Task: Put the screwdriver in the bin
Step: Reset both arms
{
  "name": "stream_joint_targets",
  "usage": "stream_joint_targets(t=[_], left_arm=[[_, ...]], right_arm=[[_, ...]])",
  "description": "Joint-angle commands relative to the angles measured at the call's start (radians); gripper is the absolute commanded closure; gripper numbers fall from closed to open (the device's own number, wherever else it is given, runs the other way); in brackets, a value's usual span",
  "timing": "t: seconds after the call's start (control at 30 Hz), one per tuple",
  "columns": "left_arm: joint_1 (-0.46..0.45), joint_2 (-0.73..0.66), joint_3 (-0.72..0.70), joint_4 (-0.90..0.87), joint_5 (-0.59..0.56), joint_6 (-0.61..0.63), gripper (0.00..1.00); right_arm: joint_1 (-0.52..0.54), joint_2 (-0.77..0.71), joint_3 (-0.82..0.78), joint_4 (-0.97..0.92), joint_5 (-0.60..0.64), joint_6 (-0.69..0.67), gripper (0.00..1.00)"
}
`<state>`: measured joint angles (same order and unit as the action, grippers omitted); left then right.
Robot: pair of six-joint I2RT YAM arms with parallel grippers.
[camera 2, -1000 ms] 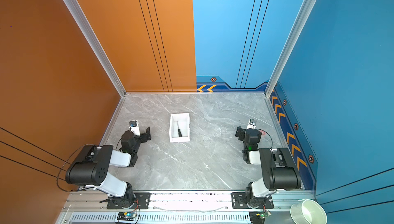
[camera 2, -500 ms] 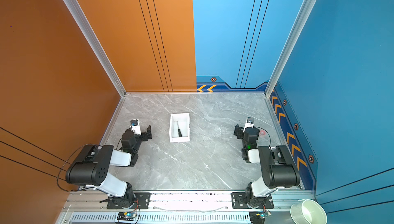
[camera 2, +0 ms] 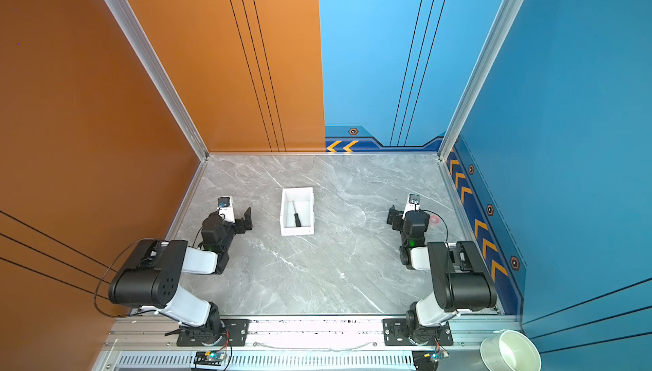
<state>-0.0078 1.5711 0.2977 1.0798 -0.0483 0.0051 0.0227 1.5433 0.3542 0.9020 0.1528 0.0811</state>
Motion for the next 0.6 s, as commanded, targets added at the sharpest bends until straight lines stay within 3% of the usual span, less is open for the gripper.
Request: stream_joint_targets(t=[0.0,0.57], left_arm=[[0.001,-0.003,0.014,-0.014,0.024,0.019,0.02],[-0.006,-0.003,0.026,-0.039,0.066,0.043,0.02]], right_arm=[[0.006,0.003,0.014,0.015,-0.007,-0.011,0.00],[0.013,0.003,0.017,0.011,0.001,-0.020,0.00]])
